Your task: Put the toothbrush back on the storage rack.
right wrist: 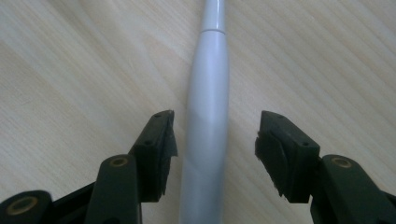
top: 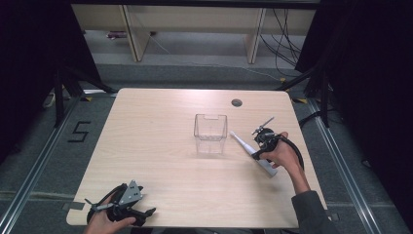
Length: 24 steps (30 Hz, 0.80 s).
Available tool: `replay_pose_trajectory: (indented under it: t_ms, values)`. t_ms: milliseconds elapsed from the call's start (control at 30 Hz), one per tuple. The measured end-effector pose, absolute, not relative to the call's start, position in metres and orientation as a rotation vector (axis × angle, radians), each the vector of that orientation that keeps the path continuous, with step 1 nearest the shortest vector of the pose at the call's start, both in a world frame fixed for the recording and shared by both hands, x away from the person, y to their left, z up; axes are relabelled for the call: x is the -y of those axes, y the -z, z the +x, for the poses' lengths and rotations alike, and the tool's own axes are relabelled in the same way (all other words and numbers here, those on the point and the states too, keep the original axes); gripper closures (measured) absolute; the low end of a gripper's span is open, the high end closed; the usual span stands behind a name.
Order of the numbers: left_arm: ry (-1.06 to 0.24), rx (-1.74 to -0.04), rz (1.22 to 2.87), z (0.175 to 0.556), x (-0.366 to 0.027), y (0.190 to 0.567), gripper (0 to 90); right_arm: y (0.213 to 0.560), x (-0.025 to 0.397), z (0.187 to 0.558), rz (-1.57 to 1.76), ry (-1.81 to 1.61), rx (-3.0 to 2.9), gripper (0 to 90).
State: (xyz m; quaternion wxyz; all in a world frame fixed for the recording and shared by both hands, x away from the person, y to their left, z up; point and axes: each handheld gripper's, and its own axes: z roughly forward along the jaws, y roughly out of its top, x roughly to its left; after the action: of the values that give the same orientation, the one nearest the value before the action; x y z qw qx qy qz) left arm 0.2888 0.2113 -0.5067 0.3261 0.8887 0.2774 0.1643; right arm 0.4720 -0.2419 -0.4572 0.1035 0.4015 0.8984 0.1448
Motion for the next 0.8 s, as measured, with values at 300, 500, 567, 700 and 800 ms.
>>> replay_pose_trajectory:
  t_ms: [300,500,567,700,800]
  values:
    - [-0.427,-0.730,2.325,0.288,-0.211,0.506,15.3,0.465,0.230,0.488,1.184,-0.346,-2.717,48.5]
    - [-0.430,-0.721,2.327,0.289,-0.211,0.507,15.3,0.467,0.227,0.496,1.182,-0.314,-2.742,51.8]
    - [-0.428,-0.729,2.326,0.289,-0.211,0.507,15.3,0.468,0.227,0.498,1.193,-0.314,-2.742,53.5]
    - [-0.432,-0.726,2.326,0.289,-0.212,0.507,15.3,0.469,0.227,0.502,1.222,-0.299,-2.763,56.4]
    - [-0.427,-0.728,2.327,0.288,-0.211,0.506,15.3,0.472,0.230,0.505,1.215,-0.300,-2.784,58.3]
